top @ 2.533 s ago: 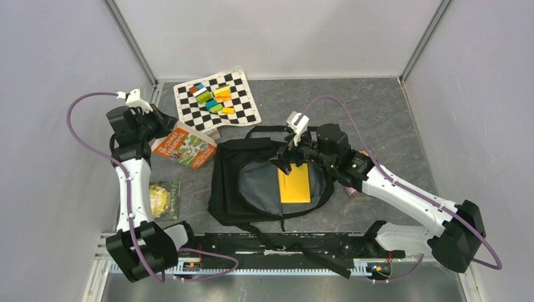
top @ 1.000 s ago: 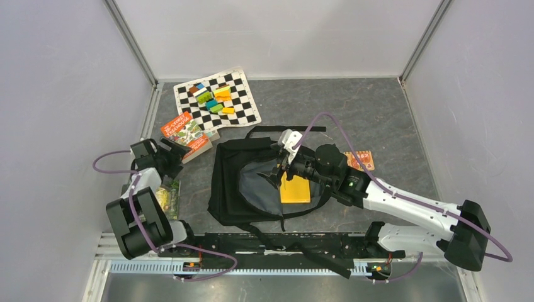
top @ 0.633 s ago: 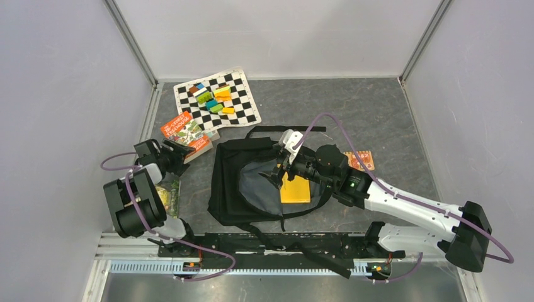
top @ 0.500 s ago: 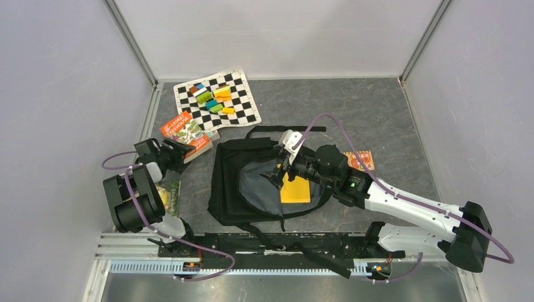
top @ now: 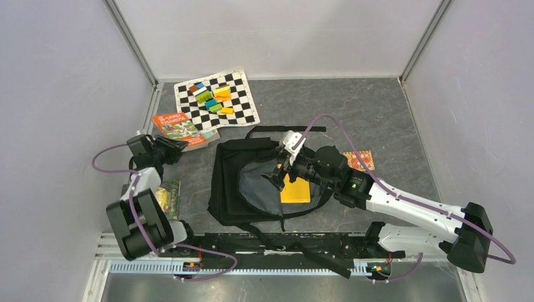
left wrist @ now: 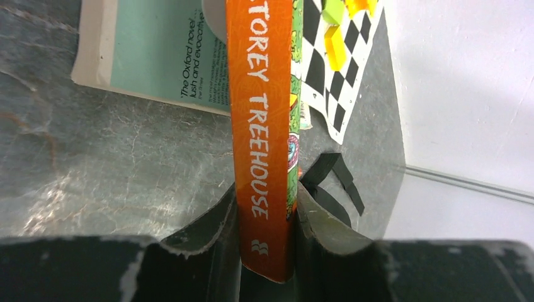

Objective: Pack the student bag
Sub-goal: Pick up the book from the center of the board, then place the book in the student bag.

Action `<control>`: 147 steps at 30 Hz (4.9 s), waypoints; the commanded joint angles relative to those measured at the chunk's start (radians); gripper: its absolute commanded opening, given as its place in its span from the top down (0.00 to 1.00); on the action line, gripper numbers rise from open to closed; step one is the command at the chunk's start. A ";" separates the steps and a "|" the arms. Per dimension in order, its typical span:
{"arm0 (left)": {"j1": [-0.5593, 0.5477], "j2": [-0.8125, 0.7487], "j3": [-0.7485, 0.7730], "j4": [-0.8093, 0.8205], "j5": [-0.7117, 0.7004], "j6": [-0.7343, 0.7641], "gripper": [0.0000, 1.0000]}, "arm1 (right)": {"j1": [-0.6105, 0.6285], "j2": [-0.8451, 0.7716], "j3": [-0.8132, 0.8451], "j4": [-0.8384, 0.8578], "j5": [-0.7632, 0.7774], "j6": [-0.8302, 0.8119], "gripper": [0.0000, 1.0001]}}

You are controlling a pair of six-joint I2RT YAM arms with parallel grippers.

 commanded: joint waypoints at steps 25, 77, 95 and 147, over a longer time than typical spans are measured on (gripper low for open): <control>-0.604 -0.581 0.289 -0.083 0.273 0.089 0.98 | 0.000 -0.188 -0.113 0.197 0.168 0.788 0.02; -0.691 -0.539 0.193 -0.646 -0.010 0.395 0.01 | -0.001 -0.239 0.004 -0.196 0.518 0.536 1.00; -0.849 -0.387 -0.057 -0.403 -0.002 0.211 0.18 | 0.000 -0.375 -0.237 -0.495 0.266 0.766 1.00; -0.884 -0.422 0.095 -0.388 0.154 0.282 0.98 | 0.000 0.134 -0.289 -0.110 0.398 0.844 0.27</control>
